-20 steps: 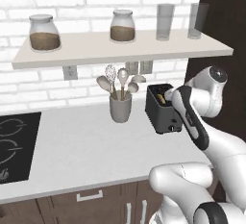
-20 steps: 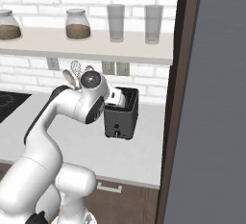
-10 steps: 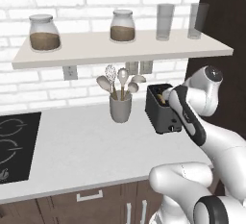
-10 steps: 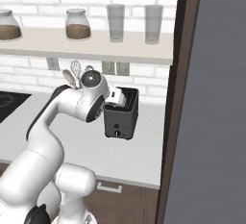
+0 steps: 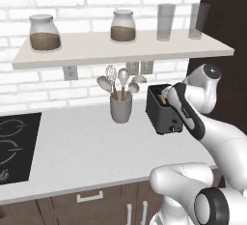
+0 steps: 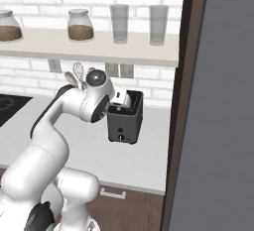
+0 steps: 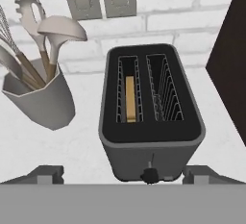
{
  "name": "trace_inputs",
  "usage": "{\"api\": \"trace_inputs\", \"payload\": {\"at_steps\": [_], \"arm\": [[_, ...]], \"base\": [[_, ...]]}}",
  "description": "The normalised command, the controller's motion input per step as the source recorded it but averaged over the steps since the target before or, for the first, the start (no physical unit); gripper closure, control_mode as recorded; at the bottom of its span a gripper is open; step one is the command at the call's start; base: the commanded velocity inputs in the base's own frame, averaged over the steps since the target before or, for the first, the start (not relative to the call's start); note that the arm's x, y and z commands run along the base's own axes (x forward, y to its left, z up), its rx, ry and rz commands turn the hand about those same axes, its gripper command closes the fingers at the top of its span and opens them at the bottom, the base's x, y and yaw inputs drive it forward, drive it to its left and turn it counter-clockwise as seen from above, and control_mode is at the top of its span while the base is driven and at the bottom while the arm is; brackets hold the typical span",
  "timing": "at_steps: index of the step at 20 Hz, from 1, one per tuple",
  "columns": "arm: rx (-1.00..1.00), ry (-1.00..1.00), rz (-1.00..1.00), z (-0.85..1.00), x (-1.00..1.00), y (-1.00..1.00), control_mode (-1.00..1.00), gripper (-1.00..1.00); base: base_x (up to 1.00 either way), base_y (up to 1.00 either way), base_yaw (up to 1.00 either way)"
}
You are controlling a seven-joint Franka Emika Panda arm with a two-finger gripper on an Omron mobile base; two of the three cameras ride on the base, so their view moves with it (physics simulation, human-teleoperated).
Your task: Start the toaster. Once the lever pops up, take the bread to the plate on the dining counter.
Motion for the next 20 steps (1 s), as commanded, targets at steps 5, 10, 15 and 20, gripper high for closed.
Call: {"api": "trace_inputs", "payload": {"at_steps": [5,10,15,20], "arm": [[0.00,0.00,0.00,-0.03,0.18,0.00,-1.00,-1.00],[0.00,0.00,0.00,-0.02,0.23,0.00,-1.00,-1.00],[0.00,0.00,0.00,-0.06,0.07,0.00,-1.00,-1.00],[0.00,0.00,0.00,-0.11,0.00,0.00,-1.00,-1.00]], "base": [[0.00,0.00,0.00],[0.00,0.00,0.00],[0.00,0.00,0.00],[0.00,0.00,0.00]]}}
